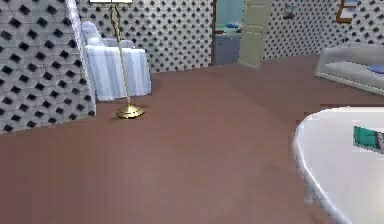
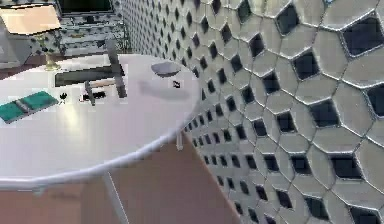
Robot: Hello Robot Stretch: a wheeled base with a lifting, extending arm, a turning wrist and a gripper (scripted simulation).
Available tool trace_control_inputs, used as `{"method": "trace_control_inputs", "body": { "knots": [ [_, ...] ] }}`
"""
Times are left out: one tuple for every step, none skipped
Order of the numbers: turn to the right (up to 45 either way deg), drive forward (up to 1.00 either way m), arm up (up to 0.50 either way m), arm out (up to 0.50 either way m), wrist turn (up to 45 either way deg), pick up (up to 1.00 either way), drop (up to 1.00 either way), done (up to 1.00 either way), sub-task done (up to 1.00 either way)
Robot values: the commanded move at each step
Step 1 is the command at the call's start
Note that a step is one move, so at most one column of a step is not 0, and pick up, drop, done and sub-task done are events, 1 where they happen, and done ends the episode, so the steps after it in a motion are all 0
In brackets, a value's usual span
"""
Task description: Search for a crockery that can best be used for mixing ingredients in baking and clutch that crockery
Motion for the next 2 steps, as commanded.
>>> {"method": "trace_control_inputs", "body": {
  "knots": [
    [45.0, 0.0, 0.0, 0.0, 0.0, 0.0, 0.0, 0.0, 0.0],
    [45.0, 0.0, 0.0, 0.0, 0.0, 0.0, 0.0, 0.0, 0.0]
  ]
}}
